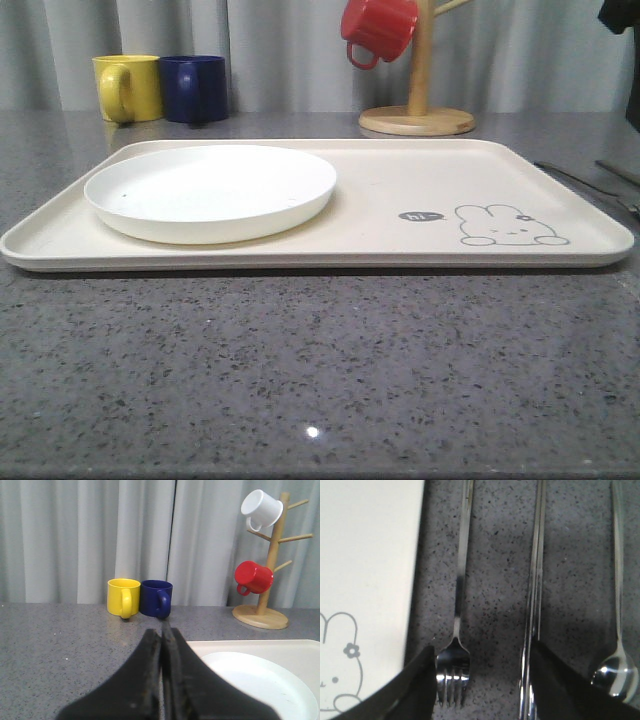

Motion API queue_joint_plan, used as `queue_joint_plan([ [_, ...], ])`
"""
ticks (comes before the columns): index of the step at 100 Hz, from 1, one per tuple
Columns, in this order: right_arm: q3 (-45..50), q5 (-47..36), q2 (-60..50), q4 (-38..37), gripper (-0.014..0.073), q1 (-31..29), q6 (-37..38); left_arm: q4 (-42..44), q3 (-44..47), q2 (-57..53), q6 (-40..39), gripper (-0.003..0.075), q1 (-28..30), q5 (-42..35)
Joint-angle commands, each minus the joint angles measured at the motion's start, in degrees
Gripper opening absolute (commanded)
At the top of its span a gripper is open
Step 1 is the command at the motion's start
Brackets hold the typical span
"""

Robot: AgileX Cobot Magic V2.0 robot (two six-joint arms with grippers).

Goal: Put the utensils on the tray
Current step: 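Lower the right gripper onto the silver fork and grasp it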

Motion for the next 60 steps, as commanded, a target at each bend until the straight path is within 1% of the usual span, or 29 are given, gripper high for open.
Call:
queue_joint_plan([
  [1, -3.03, -1.61, -0.12, 0.03, 0.0423, 0.06, -0.61, -0.59, -1.51, 0.63, -0.02, -0.0019, 0.21, -3.23],
  [60, -4.31, -2.95, 8.10, 3.60, 0.0423, 0.06, -1.56, -0.59, -1.51, 0.63, -0.02, -0.0019, 0.21, -3.23],
])
